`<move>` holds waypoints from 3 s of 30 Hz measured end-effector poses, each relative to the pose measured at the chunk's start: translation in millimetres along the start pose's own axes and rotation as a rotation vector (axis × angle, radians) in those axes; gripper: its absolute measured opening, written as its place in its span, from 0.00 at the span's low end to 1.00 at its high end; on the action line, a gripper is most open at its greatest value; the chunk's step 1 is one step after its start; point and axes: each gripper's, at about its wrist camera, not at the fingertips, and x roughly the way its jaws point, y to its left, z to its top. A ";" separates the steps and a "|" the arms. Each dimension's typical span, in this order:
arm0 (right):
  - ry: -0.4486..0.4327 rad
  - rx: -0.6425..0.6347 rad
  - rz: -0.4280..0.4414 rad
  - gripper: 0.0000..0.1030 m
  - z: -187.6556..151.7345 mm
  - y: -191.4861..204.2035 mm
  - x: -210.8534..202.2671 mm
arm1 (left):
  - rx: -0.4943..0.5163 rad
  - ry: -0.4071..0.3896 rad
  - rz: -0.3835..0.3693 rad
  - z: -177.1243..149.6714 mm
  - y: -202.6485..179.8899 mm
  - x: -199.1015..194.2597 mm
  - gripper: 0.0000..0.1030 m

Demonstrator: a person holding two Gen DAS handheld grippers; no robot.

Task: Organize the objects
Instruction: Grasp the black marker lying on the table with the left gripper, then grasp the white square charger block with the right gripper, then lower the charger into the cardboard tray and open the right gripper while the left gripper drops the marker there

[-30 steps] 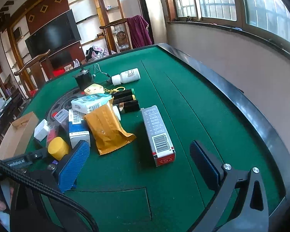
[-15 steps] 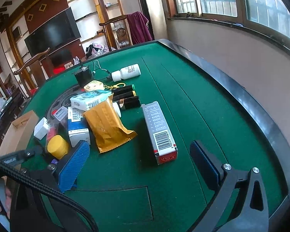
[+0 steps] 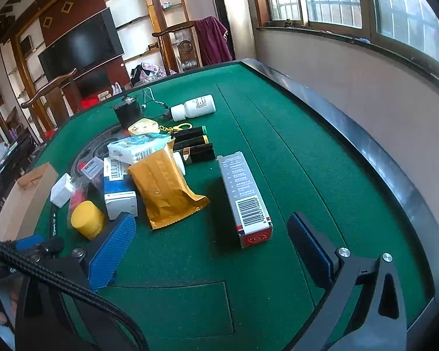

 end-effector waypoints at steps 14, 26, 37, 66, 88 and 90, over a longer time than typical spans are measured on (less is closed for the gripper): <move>0.002 0.003 -0.016 1.00 -0.6 -0.9 0.3 | 0.017 -0.095 -0.035 -3.3 -5.0 -10.3 0.21; 0.103 -0.076 0.231 1.00 7.6 44.9 -13.3 | -0.149 -0.162 -0.313 -28.3 55.1 -61.8 0.11; 0.159 -0.299 0.320 1.00 40.9 163.7 18.8 | -0.191 -0.303 -0.368 -45.7 97.4 -106.3 0.11; 0.476 -0.209 0.110 0.42 55.5 231.6 147.0 | -0.371 -0.355 -0.351 -61.3 209.0 -96.3 0.11; 0.425 -0.180 0.368 0.42 80.2 315.1 132.8 | -0.443 -0.151 -0.316 38.1 226.1 -6.7 0.11; 0.424 -0.198 0.366 0.42 79.7 323.0 137.0 | -0.454 -0.140 -0.313 37.5 225.6 1.0 0.11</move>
